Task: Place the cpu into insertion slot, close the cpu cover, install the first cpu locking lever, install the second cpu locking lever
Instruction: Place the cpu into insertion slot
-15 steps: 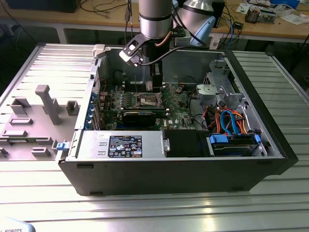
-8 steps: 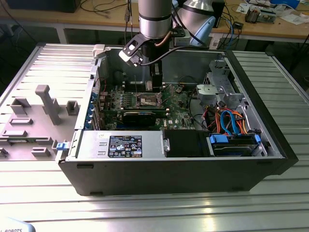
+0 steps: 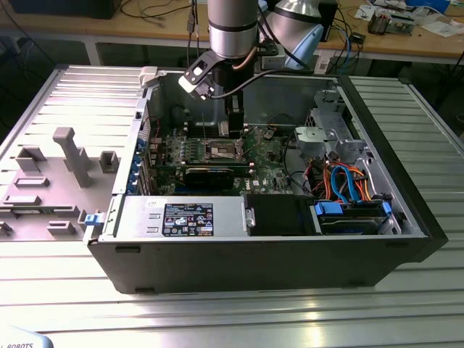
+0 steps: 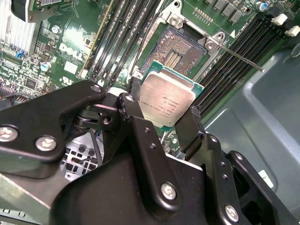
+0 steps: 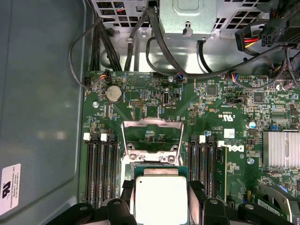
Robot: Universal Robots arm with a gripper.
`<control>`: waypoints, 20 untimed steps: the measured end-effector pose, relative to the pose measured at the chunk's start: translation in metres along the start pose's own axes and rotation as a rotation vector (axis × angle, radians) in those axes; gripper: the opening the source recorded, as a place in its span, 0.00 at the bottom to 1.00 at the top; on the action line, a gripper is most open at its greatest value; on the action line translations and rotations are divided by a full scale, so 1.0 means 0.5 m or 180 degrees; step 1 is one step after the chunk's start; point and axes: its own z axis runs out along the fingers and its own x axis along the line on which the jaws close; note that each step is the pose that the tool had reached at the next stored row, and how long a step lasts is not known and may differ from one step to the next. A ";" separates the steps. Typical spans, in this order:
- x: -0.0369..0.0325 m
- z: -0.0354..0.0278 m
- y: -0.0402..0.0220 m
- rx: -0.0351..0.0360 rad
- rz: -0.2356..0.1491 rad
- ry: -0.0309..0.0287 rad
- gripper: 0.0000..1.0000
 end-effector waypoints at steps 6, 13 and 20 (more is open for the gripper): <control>0.000 0.023 -0.010 -0.0014 0.0010 -0.0002 0.54; 0.000 0.030 -0.012 -0.0050 0.0032 -0.0005 0.54; 0.001 0.030 -0.015 -0.0055 0.0031 -0.0006 0.54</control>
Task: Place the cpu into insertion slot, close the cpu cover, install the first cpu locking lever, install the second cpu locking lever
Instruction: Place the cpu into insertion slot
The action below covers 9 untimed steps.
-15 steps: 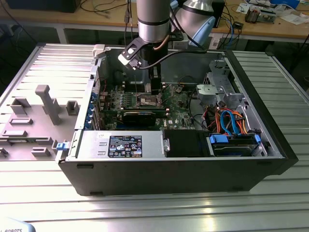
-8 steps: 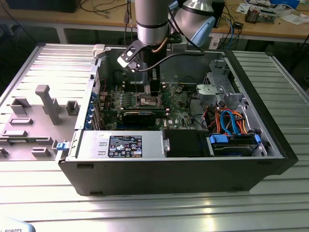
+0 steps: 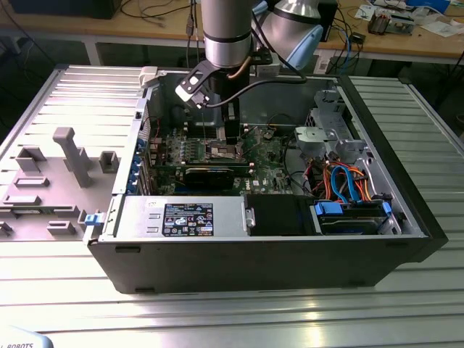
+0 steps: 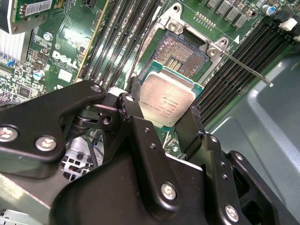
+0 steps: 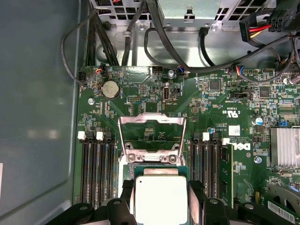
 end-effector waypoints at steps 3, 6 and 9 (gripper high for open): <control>0.000 0.000 0.000 0.0000 0.0000 0.0000 0.54; 0.000 0.000 0.000 0.0000 0.0000 0.0000 0.54; 0.000 0.001 0.000 0.0000 0.0000 0.0001 0.54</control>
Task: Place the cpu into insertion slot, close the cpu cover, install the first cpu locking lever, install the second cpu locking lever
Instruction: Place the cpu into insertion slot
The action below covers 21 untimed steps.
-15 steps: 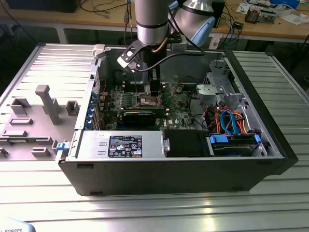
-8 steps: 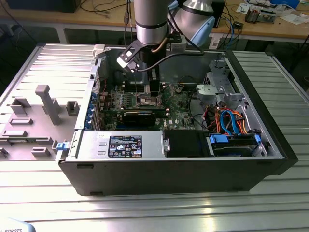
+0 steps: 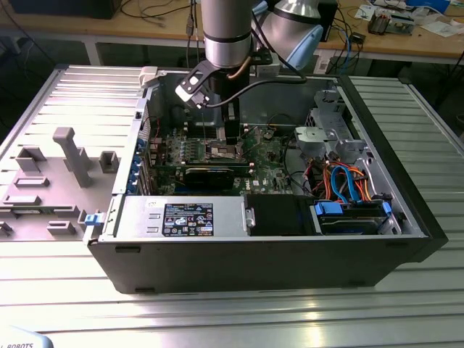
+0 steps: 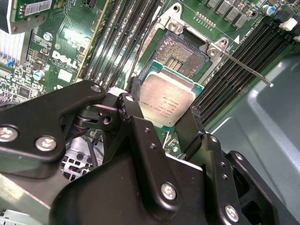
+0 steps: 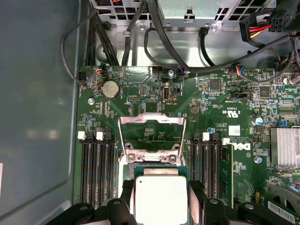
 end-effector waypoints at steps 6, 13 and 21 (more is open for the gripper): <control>0.000 0.016 -0.003 -0.0002 0.0000 0.0002 0.54; 0.000 0.017 -0.003 -0.0002 0.0000 0.0002 0.54; 0.001 0.028 -0.007 -0.0002 0.0000 0.0002 0.54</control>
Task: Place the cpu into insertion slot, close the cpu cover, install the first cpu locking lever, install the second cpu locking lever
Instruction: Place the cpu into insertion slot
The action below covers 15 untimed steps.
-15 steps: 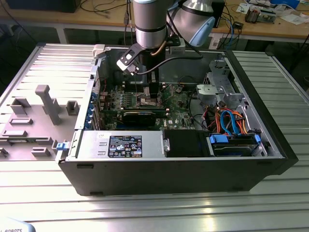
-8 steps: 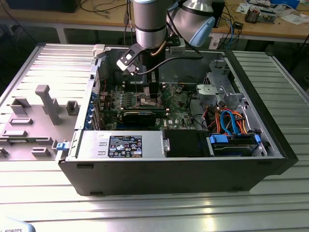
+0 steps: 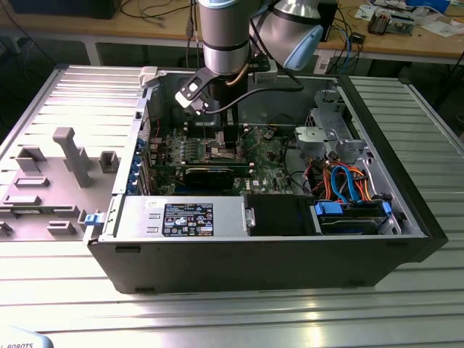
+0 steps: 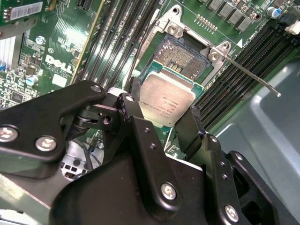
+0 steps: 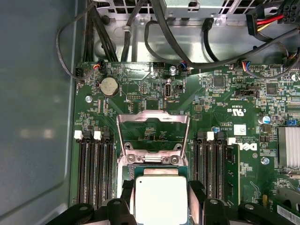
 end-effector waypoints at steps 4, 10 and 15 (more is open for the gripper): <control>0.001 0.014 -0.010 -0.0001 0.0000 0.0001 0.54; 0.005 0.033 -0.015 -0.0002 0.0009 0.0000 0.54; 0.006 0.045 -0.025 -0.0003 0.0075 -0.0006 0.54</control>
